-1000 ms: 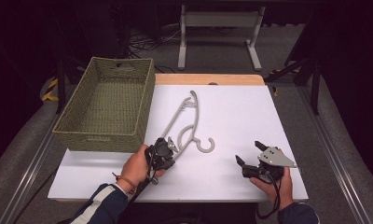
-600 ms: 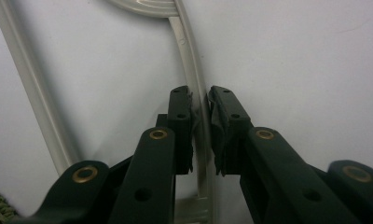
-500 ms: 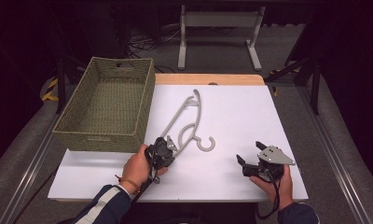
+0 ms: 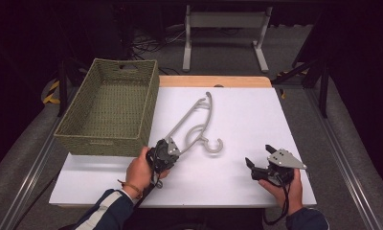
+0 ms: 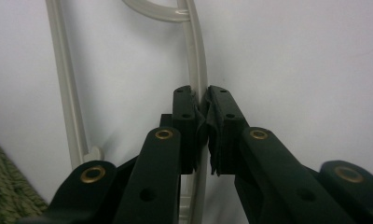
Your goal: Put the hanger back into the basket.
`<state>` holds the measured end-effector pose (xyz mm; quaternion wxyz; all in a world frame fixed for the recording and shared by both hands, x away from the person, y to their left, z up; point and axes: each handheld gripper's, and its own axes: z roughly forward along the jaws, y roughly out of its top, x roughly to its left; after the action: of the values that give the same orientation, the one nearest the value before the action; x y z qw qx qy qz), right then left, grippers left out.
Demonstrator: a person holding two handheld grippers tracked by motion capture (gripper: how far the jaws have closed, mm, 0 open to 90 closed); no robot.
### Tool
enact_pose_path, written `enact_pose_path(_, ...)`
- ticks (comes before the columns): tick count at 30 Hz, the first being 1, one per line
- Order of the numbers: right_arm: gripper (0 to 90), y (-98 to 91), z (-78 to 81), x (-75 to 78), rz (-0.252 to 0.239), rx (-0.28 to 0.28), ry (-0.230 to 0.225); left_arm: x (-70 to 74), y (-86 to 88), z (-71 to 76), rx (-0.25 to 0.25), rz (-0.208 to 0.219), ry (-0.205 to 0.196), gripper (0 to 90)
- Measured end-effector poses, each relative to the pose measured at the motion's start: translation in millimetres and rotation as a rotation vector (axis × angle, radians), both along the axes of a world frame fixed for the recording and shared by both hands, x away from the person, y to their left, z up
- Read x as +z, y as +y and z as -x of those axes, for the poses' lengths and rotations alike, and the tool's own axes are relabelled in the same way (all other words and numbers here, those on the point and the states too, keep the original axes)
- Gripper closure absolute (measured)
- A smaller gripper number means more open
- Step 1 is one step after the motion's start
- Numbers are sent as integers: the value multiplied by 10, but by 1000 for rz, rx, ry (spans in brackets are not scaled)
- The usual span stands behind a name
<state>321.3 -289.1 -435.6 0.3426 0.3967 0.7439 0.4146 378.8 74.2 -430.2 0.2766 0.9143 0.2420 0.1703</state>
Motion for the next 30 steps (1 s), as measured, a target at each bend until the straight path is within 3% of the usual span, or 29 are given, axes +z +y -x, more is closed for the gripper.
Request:
enact_pose_path(3, 156, 5, 0, -1, 4, -4, 0, 94, 33, 45, -7, 41, -40, 826)
enact_pose_path(9, 156, -1, -4, -2, 4, -8, 2, 226, 76, 106, -15, 82, -92, 827)
enact_pose_path(14, 156, 6, -5, -9, 8, -6, 7, 293, 117, 124, -27, 96, -100, 827)
enact_pose_path(17, 156, 6, -8, -13, 9, -4, 9, 218, 122, 66, -39, 36, -40, 826)
enact_pose_path(21, 156, 8, -8, -14, 12, -1, 9, 112, 110, 26, -39, 2, -11, 825)
enact_pose_path(22, 156, 9, -9, -19, 14, 1, 13, 67, 100, -13, -45, -24, 27, 825)
enact_pose_path(23, 156, 8, -11, -24, 18, 3, 14, 57, 97, -21, -42, -37, 37, 825)
enact_pose_path(30, 156, 11, -17, -34, 21, 6, 20, -10, 48, -108, -52, -67, 92, 822)
